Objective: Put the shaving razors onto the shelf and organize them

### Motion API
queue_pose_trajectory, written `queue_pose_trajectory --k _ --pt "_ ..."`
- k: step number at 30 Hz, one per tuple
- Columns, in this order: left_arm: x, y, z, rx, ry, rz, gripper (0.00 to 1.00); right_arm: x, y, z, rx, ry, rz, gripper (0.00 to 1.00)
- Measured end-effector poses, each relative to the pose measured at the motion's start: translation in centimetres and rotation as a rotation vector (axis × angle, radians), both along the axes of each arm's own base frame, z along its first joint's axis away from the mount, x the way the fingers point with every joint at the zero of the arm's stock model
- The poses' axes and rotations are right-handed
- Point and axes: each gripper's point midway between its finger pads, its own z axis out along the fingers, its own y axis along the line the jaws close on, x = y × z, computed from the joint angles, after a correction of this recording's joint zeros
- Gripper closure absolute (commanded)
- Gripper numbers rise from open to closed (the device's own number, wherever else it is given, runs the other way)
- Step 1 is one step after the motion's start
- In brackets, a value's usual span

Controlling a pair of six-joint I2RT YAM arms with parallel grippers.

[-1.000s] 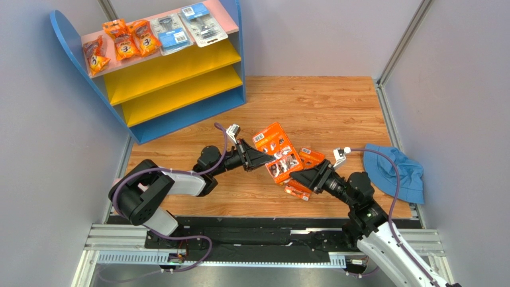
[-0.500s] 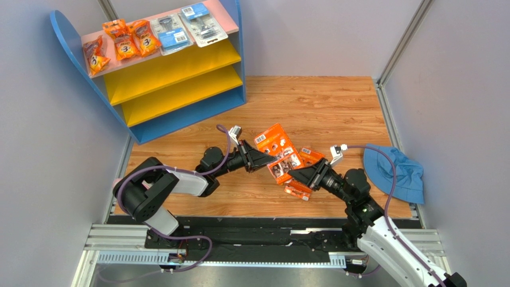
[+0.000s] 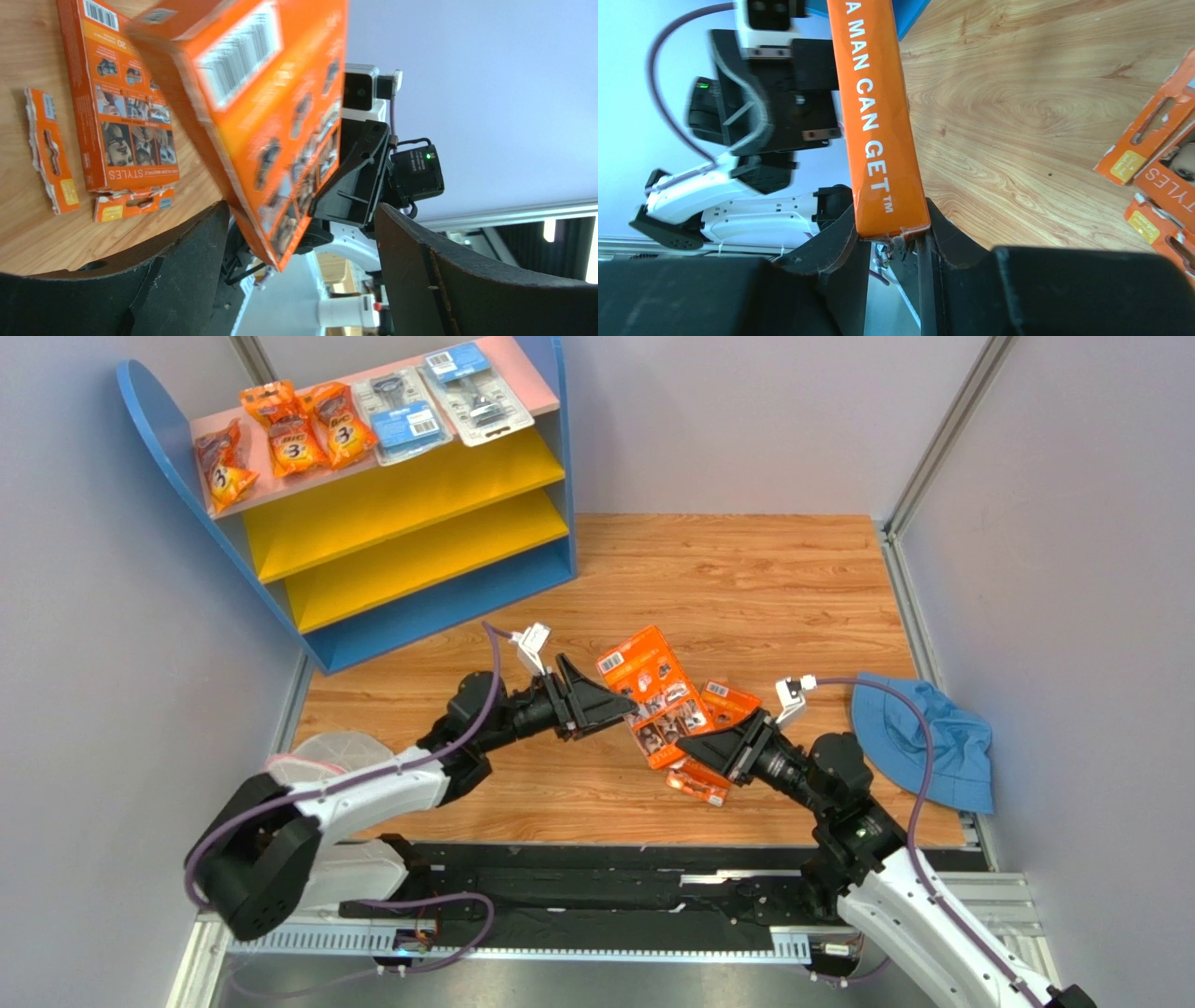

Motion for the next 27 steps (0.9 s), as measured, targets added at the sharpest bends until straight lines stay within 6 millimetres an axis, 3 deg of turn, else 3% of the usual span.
queue_pose_trajectory --k 5,9,11,15,19,27 --pt "1.4 2.3 2.8 0.232 -0.112 0.129 0.15 0.2 -0.1 -1.1 -0.035 0.034 -0.010 1.00" --pt "2.1 7.0 3.9 0.449 -0.166 0.302 0.12 0.2 -0.1 -2.3 -0.065 0.070 -0.008 1.00" --pt "1.8 9.5 2.8 0.550 -0.157 0.363 0.11 0.3 -0.1 -2.8 -0.080 0.087 -0.007 1.00" --pt "0.2 14.0 -1.5 0.766 -0.094 0.419 0.06 0.5 0.1 -3.5 -0.107 0.112 -0.001 1.00" --pt "-1.5 17.3 -5.3 0.928 -0.027 0.427 0.04 1.3 0.6 -2.7 -0.130 0.109 0.008 1.00" --pt "-4.4 20.0 -9.5 1.004 0.040 0.412 0.04 4.3 3.2 0.7 -0.142 0.064 0.072 1.00"
